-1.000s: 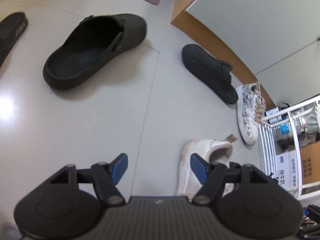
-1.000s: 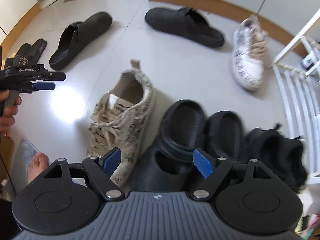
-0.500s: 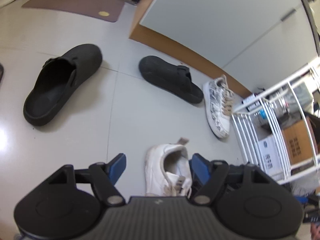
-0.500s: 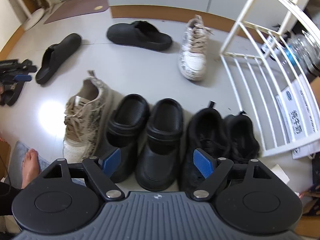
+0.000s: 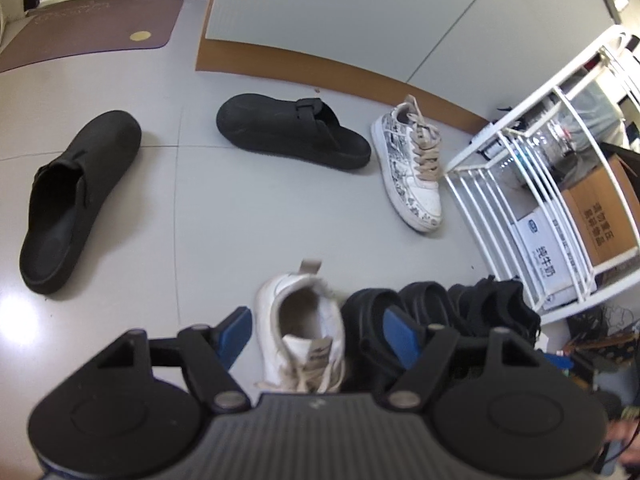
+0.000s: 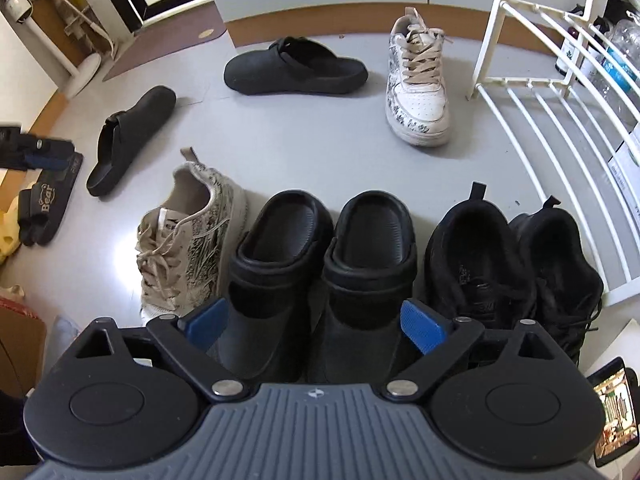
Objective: Organize scattered shoes
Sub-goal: 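Move the left tool to the plain white sneaker beside the wire rack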
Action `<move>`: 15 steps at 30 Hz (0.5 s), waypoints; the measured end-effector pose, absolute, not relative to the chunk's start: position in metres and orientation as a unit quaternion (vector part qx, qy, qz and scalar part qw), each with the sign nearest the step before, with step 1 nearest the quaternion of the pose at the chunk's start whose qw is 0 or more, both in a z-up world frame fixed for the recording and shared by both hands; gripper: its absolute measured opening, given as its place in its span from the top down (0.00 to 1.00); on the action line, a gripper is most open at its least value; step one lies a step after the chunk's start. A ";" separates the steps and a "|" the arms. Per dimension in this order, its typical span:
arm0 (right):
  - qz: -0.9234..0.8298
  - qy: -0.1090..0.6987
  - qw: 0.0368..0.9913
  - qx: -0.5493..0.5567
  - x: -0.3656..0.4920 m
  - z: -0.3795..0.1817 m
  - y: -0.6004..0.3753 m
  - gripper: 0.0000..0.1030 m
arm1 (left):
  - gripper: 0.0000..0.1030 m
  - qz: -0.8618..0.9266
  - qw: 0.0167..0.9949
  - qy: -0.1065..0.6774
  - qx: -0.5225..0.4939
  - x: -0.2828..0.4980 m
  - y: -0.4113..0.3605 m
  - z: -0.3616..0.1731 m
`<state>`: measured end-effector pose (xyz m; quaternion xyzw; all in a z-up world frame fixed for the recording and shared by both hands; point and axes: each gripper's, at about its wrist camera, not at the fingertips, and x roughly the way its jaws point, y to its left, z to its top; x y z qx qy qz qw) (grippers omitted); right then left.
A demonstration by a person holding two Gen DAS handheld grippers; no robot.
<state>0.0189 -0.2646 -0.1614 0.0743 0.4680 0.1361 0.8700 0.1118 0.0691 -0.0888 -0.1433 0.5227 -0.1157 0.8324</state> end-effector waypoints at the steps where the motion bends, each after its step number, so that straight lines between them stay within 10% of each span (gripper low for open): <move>1: 0.137 0.459 0.874 0.081 0.018 -0.163 -0.268 0.06 | 0.27 -0.115 0.832 0.523 -0.143 0.116 0.067 -0.088; 15: 0.106 0.386 0.901 0.169 0.010 -0.164 -0.340 0.10 | 0.27 -0.162 0.854 0.483 -0.104 0.206 -0.043 -0.033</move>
